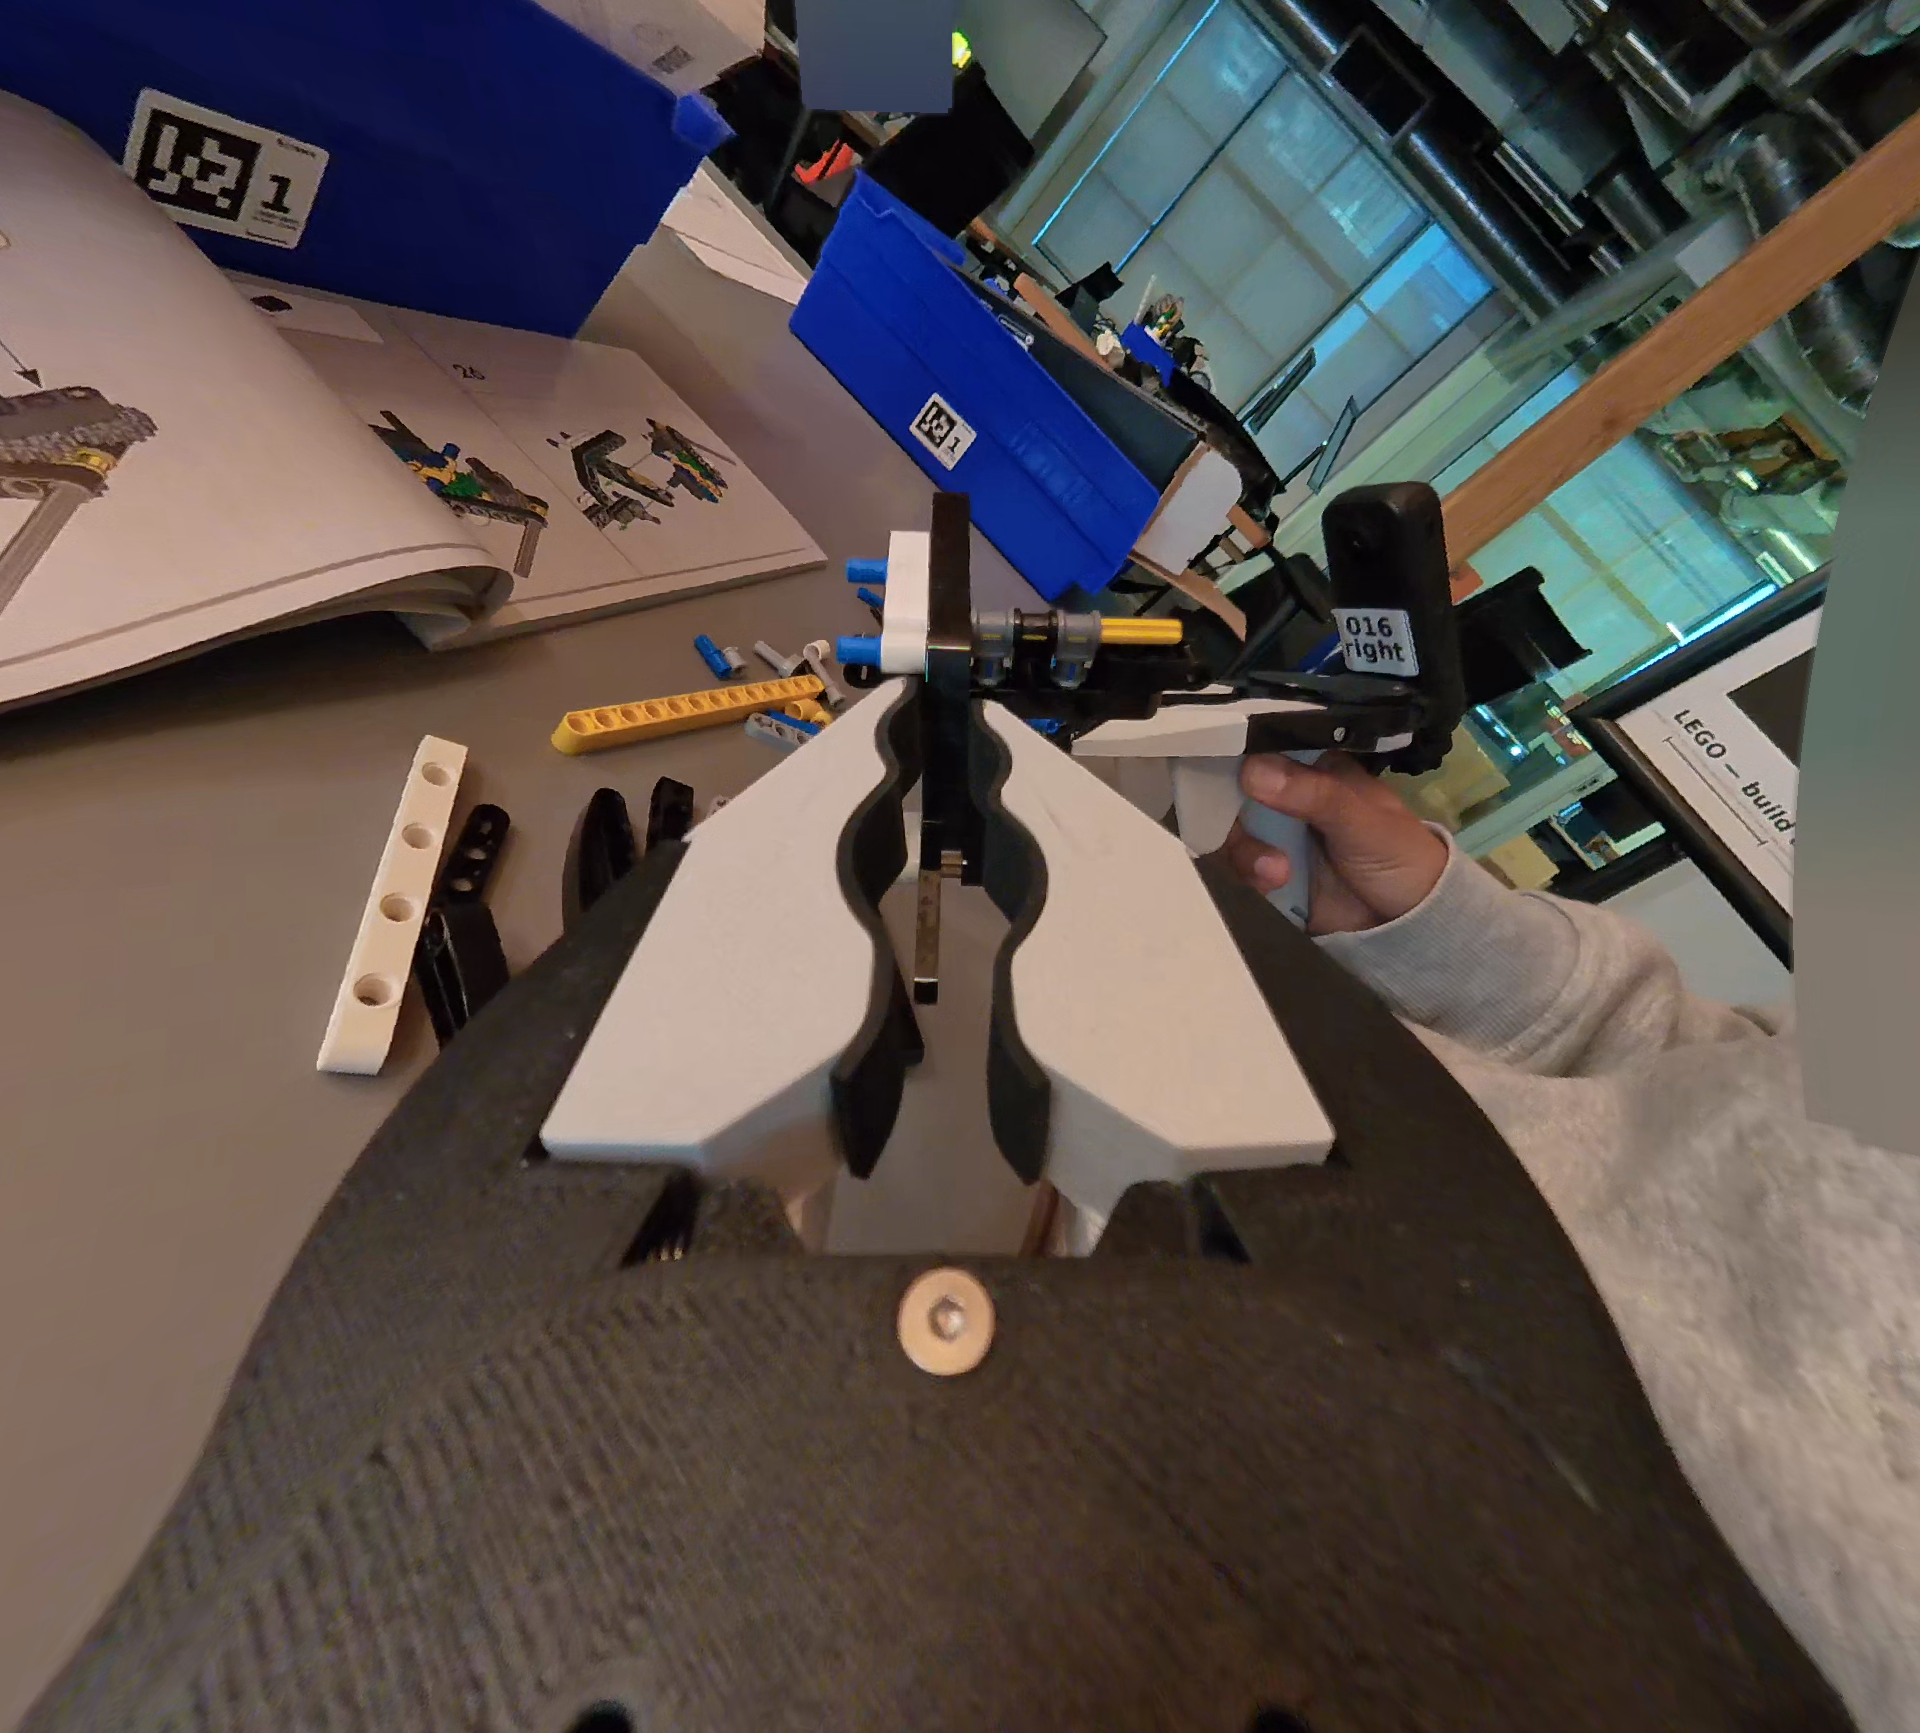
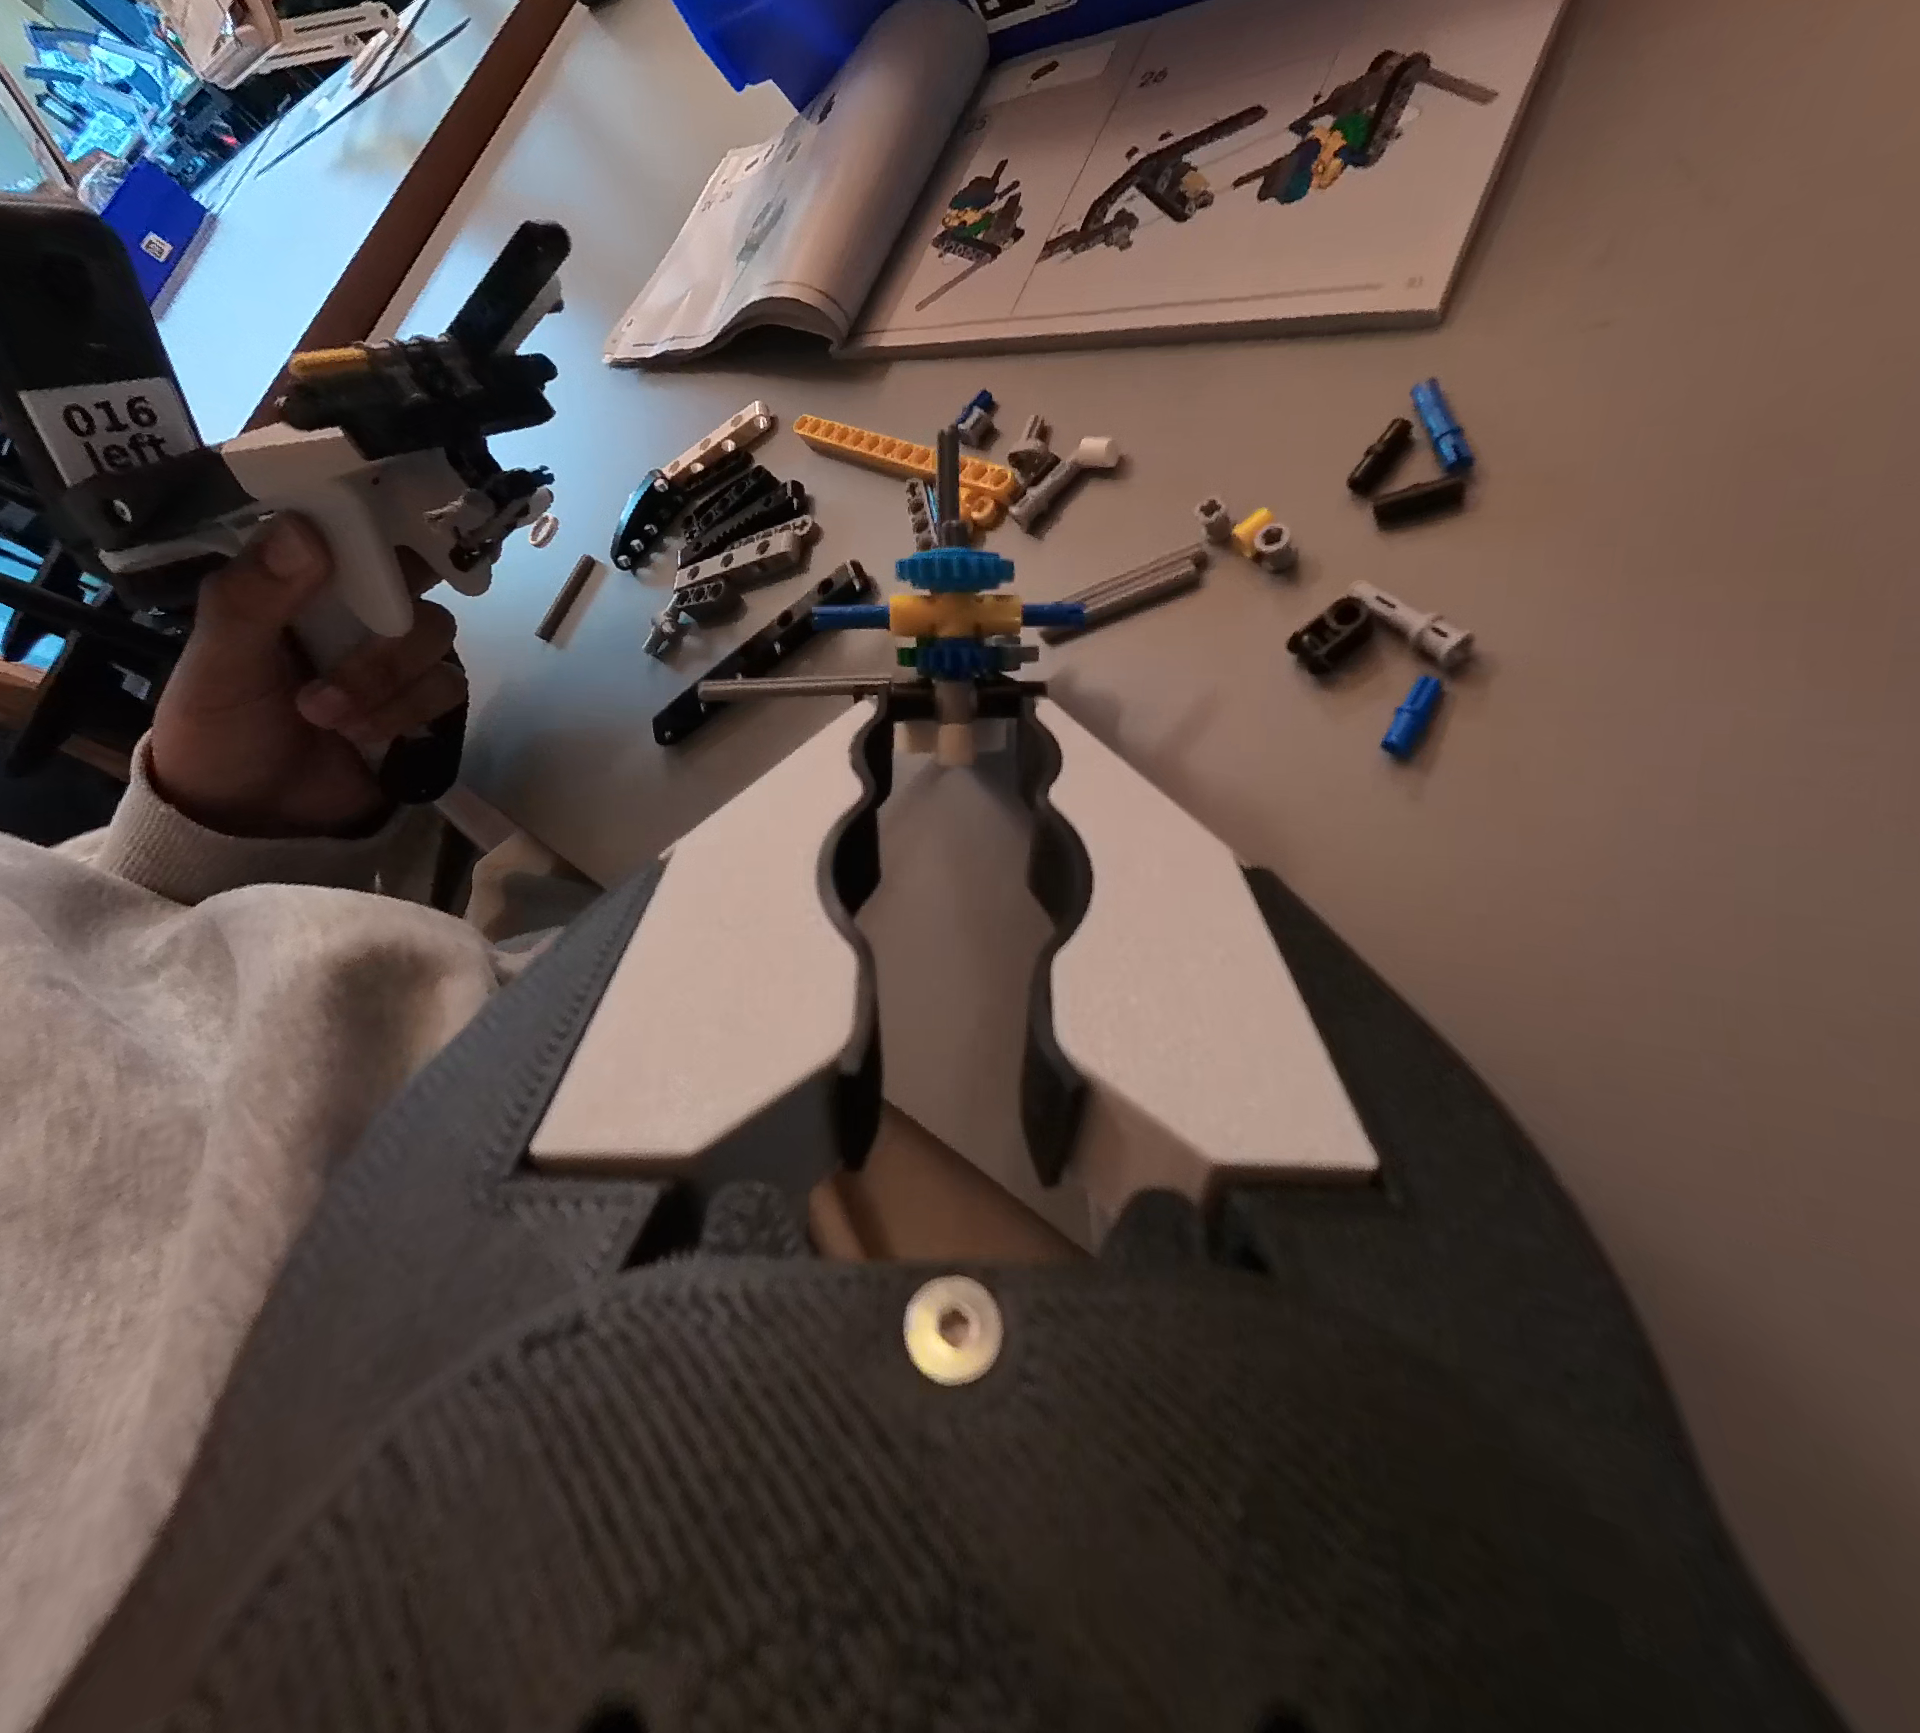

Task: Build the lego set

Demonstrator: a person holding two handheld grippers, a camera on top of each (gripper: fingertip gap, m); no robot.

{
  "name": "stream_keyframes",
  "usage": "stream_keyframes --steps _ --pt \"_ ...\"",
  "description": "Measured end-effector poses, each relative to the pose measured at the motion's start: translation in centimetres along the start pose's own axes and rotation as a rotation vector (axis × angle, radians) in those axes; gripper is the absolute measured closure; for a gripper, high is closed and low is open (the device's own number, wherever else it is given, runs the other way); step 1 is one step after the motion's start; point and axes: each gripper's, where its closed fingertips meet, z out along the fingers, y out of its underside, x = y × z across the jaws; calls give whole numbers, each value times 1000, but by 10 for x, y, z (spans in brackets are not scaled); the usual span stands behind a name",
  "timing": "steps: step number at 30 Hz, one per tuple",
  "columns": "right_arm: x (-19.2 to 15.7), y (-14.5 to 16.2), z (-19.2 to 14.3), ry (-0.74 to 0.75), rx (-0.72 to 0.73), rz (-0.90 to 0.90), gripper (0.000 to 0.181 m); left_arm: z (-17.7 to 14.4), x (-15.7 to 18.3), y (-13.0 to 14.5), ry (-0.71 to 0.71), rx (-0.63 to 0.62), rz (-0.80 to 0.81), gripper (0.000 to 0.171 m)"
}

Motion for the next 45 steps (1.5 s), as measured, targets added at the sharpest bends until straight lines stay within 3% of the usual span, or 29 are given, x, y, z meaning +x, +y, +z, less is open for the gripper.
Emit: stream_keyframes --steps 9,26,45 --pt "4 8 -6 -16 -5 -30 159 1 -3 1 -23 -12 16 166" --pt "2 19 7 18 -131 -324 159 10 -3 13 -39 -60 46 167" --pt "11 21 14 43 -170 -486 158 22 4 26 7 -98 39 167"
